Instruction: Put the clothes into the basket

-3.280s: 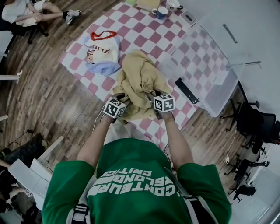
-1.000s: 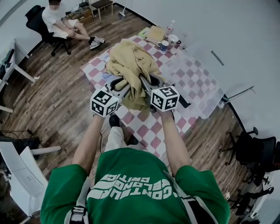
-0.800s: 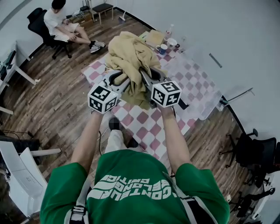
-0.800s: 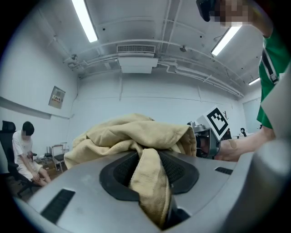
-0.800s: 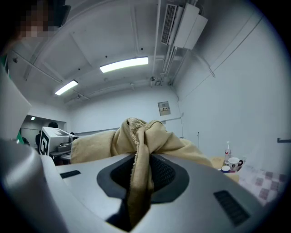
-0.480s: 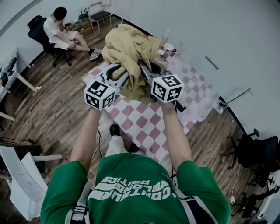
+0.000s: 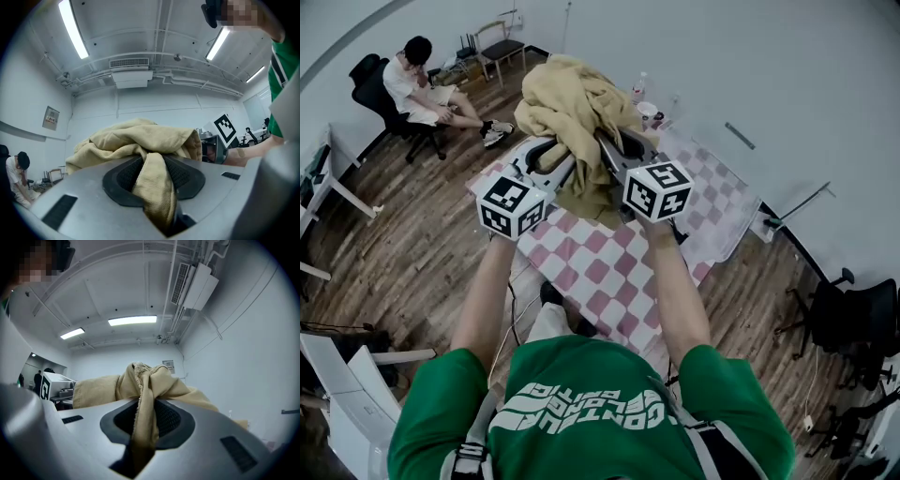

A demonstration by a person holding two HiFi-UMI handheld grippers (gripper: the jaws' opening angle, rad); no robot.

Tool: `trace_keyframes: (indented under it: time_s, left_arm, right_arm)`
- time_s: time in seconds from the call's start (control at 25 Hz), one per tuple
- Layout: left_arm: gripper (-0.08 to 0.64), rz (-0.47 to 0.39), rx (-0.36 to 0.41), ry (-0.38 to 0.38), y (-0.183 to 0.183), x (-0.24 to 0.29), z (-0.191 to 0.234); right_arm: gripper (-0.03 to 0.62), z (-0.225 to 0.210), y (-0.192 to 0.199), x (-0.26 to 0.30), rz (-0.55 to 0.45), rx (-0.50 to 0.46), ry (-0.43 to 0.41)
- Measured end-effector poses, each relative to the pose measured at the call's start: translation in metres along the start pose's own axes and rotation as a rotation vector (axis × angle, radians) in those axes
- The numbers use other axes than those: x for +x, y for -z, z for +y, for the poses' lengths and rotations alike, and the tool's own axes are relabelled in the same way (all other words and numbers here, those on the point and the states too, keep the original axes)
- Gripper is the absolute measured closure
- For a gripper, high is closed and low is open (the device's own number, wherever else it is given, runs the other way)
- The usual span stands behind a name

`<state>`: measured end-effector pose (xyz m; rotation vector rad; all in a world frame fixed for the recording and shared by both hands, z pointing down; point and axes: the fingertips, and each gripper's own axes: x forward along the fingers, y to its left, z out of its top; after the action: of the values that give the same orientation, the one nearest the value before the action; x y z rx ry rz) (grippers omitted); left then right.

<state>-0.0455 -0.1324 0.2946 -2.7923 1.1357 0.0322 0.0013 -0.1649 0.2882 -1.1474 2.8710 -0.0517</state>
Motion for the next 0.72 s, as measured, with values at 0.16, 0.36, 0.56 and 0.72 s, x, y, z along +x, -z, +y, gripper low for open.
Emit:
trace_keyframes:
  time_s: [0.16,0.36,0.56,0.72]
  left_arm:
    - [0.445,-0.025,0.01,0.044,-0.012,0.02,-0.007]
    - [0.445,-0.057,0.024,0.133,-0.029,0.047,-0.022]
    - [0.445,-0.078,0.031,0.244,-0.051,0.1,-0.04]
    - [0.445,-0.099,0.027,0.344,-0.053,0.144,-0.065]
  right_arm:
    - [0.525,-0.017,-0.013,-0.011,-0.018,-0.015,0.044]
    - [0.526,-0.04,-0.033,-0.034,-0.043,-0.038,0.133]
    - [0.526,-0.087,-0.059,-0.061,-0.063,-0.049,0.245]
    - [0.526,-0.127,-0.065,-0.093,-0.071,-0.061,0.347]
